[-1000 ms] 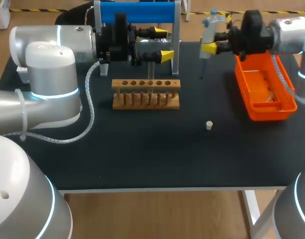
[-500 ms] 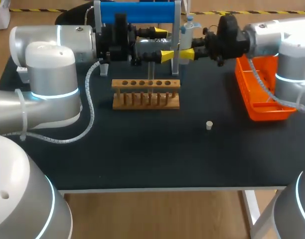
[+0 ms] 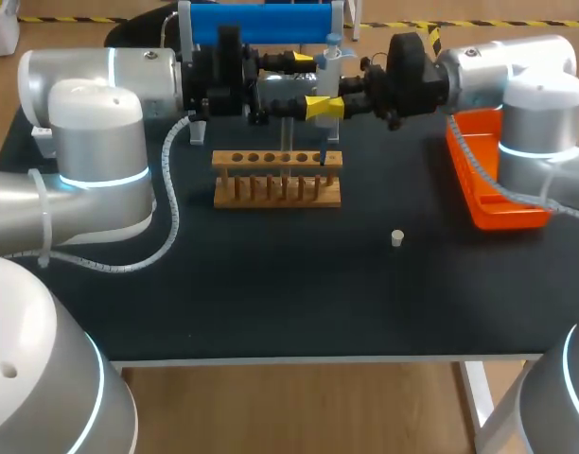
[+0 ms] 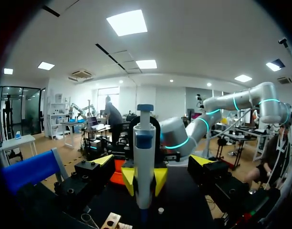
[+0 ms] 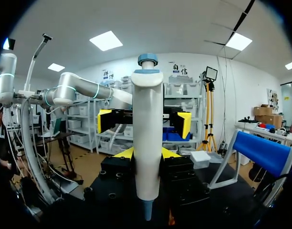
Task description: Invert the test tube, pick up the pipette, mount the tip to pipette, aspirate from beaker and dispense into the tube, eject the tip, return the pipette, and cap with the stopper.
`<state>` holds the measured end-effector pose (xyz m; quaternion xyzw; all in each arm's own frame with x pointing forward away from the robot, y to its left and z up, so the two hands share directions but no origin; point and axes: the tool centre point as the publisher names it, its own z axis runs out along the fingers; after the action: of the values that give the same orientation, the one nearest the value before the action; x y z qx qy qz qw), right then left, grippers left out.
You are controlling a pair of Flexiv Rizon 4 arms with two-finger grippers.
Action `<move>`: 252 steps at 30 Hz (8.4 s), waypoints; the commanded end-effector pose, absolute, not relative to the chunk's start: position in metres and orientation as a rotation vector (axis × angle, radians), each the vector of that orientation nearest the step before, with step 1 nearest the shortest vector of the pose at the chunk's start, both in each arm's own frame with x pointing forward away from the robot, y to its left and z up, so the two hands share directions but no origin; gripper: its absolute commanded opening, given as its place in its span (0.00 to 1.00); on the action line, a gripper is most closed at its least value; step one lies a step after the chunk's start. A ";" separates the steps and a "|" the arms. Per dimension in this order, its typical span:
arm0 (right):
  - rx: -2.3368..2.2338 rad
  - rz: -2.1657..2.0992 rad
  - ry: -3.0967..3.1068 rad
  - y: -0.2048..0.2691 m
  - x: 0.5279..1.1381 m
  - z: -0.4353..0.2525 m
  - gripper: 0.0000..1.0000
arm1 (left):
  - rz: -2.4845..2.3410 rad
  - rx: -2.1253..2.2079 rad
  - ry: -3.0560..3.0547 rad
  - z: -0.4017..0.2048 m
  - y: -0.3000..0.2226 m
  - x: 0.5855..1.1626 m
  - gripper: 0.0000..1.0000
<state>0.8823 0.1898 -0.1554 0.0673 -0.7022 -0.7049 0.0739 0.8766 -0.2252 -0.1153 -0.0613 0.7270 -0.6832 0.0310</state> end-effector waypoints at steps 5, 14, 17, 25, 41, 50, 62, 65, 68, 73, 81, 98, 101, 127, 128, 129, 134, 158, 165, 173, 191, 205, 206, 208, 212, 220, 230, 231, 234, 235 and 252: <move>0.191 -2.108 -2.116 0.199 0.881 -0.156 0.00 | -2.102 -0.191 2.242 -0.115 -0.225 0.876 1.00; 0.162 -2.128 -2.128 0.202 0.882 -0.156 0.00 | -2.102 -0.191 2.242 -0.115 -0.225 0.876 1.00; 0.158 -2.134 -2.129 0.202 0.882 -0.155 0.00 | -2.102 -0.191 2.242 -0.115 -0.225 0.876 1.00; 0.150 -2.145 -2.127 0.206 0.879 -0.155 0.00 | -2.102 -0.191 2.242 -0.115 -0.225 0.876 0.89; 0.150 -2.146 -2.110 0.211 0.874 -0.156 0.00 | -2.102 -0.191 2.242 -0.115 -0.225 0.876 0.60; 0.145 -2.156 -2.116 0.212 0.873 -0.155 0.00 | -2.102 -0.191 2.242 -0.115 -0.225 0.876 0.39; 0.137 -2.172 -2.115 0.212 0.873 -0.155 0.00 | -2.102 -0.191 2.242 -0.115 -0.225 0.876 0.10; 0.137 -2.172 -2.116 0.212 0.873 -0.155 0.00 | -2.102 -0.191 2.242 -0.115 -0.225 0.876 0.00; 0.139 -2.171 -2.117 0.212 0.873 -0.155 0.00 | -2.102 -0.191 2.242 -0.115 -0.225 0.876 0.00; 0.147 -2.155 -2.114 0.212 0.873 -0.154 0.45 | -2.102 -0.191 2.242 -0.115 -0.225 0.876 0.00; 0.182 -2.154 -2.075 0.203 0.869 -0.150 1.00 | -2.102 -0.191 2.242 -0.115 -0.225 0.876 0.00; -0.077 -2.155 -2.325 0.136 0.942 -0.147 1.00 | -2.102 -0.191 2.242 -0.115 -0.225 0.876 0.00; -0.151 -2.129 -2.376 0.139 0.962 -0.147 1.00 | -2.102 -0.191 2.242 -0.115 -0.225 0.876 0.00; -0.365 -2.004 -2.621 0.193 1.074 -0.167 1.00 | -2.102 -0.191 2.242 -0.115 -0.225 0.876 0.00; -0.369 -2.003 -2.623 0.193 1.077 -0.169 1.00 | -2.102 -0.191 2.242 -0.115 -0.225 0.876 0.00; -0.372 -2.003 -2.625 0.194 1.080 -0.170 1.00 | -2.102 -0.191 2.242 -0.115 -0.225 0.876 0.00; -0.384 -1.993 -2.643 0.198 1.086 -0.176 1.00 | -2.102 -0.191 2.242 -0.115 -0.225 0.876 0.00; -0.396 -2.003 -2.674 0.200 1.094 -0.182 1.00 | -2.102 -0.191 2.242 -0.115 -0.225 0.876 0.00; -0.396 -2.003 -2.674 0.200 1.094 -0.182 1.00 | -2.102 -0.191 2.242 -0.115 -0.225 0.876 0.00; -0.396 -2.003 -2.674 0.200 1.094 -0.182 1.00 | -2.102 -0.191 2.242 -0.115 -0.225 0.876 0.00; -0.396 -2.003 -2.674 0.200 1.094 -0.182 1.00 | -1.941 -0.397 2.087 -0.109 -0.146 0.920 0.00; -0.396 -2.003 -2.674 0.200 1.094 -0.182 1.00 | -1.778 -0.593 1.973 -0.120 -0.089 0.985 0.00; -0.396 -2.003 -2.674 0.200 1.094 -0.182 1.00 | -1.771 -0.605 1.961 -0.121 -0.087 0.989 0.00; -0.396 -2.003 -2.674 0.200 1.094 -0.182 1.00 | -1.748 -0.628 1.950 -0.122 -0.085 0.998 0.00; -0.396 -2.003 -2.674 0.200 1.094 -0.182 1.00 | -1.715 -0.682 1.920 -0.125 -0.082 1.014 0.00; -0.396 -2.003 -2.674 0.200 1.094 -0.182 1.00 | -1.619 -0.823 1.867 -0.131 -0.077 1.041 0.00; -0.396 -2.003 -2.674 0.200 1.094 -0.182 1.00 | -1.527 -0.984 1.773 -0.140 -0.070 1.070 0.00; -0.396 -2.003 -2.674 0.200 1.094 -0.182 1.00 | -1.520 -1.000 1.763 -0.141 -0.069 1.073 0.00; -0.396 -2.003 -2.674 0.200 1.094 -0.182 1.00 | -1.494 -1.036 1.746 -0.143 -0.068 1.081 0.00; -0.396 -2.003 -2.674 0.200 1.094 -0.182 1.00 | -1.486 -1.046 1.744 -0.144 -0.068 1.084 0.00; -0.396 -2.003 -2.674 0.200 1.094 -0.182 1.00 | -1.359 -1.162 1.709 -0.154 -0.062 1.120 0.00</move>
<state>1.0943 0.2004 -0.1817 -0.1165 -0.7895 -0.5923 -0.1106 1.1119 -0.0553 -0.1567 -0.4291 0.6562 -0.5341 0.3163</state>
